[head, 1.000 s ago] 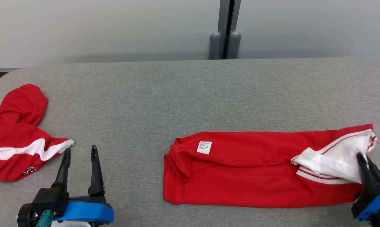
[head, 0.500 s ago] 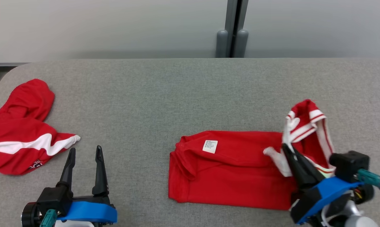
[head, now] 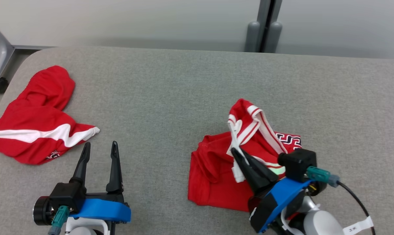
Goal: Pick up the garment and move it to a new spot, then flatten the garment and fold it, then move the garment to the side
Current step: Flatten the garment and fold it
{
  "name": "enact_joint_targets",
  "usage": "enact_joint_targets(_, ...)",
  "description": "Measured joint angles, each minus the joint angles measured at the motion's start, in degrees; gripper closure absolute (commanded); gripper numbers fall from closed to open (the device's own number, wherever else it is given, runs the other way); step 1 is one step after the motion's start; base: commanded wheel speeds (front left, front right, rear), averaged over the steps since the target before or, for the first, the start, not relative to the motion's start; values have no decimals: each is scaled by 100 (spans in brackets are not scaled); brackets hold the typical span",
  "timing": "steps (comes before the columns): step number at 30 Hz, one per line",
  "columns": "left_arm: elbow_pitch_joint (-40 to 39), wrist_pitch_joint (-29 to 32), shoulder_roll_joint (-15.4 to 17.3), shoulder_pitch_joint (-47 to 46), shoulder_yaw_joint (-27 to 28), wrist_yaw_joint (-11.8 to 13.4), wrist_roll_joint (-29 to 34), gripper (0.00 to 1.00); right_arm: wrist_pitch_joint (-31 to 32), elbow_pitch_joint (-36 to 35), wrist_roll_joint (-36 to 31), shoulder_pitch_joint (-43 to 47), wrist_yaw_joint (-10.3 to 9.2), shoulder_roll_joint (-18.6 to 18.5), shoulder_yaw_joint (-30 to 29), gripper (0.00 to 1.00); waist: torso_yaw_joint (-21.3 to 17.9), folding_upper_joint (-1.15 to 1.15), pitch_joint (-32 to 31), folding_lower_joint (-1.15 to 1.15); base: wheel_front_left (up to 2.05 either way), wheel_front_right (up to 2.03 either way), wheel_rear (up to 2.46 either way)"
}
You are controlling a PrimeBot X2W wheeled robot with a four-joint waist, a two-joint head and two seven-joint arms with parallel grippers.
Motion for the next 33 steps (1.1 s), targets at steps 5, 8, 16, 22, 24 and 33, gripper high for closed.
enact_joint_targets(5, 47, 0, 1, -66, -85, 9, -48, 0, -246, 398, 266, -180, 0, 13, 399, 100, 159, 0, 75, 0, 0, 0, 0)
enact_joint_targets(8, 82, 0, 1, -128, -125, 18, -68, 0, -404, 711, 369, -271, 0, 14, 548, 44, 221, 0, 111, 0, 0, 0, 0)
enact_joint_targets(16, 127, -1, 0, -140, -36, 32, -58, 0, -1024, 850, 445, -472, 0, 23, 633, 0, 81, 0, 45, 0, 0, 0, 0)
enact_joint_targets(22, 130, 0, 0, -99, -13, 1, -41, 0, -1457, 485, 66, -522, 0, 24, -8, 0, -162, 0, -87, 0, 0, 0, 0)
enact_joint_targets(24, 122, 0, 0, -80, -18, -1, -40, 0, -1557, 330, -103, -489, 0, 24, -337, 0, -238, 0, -138, 0, 0, 0, 0)
enact_joint_targets(33, 130, 0, -1, 46, -18, -25, 14, 0, -1771, -171, -601, 277, 0, 19, -1658, 0, -443, 0, -327, 0, 0, 0, 0)
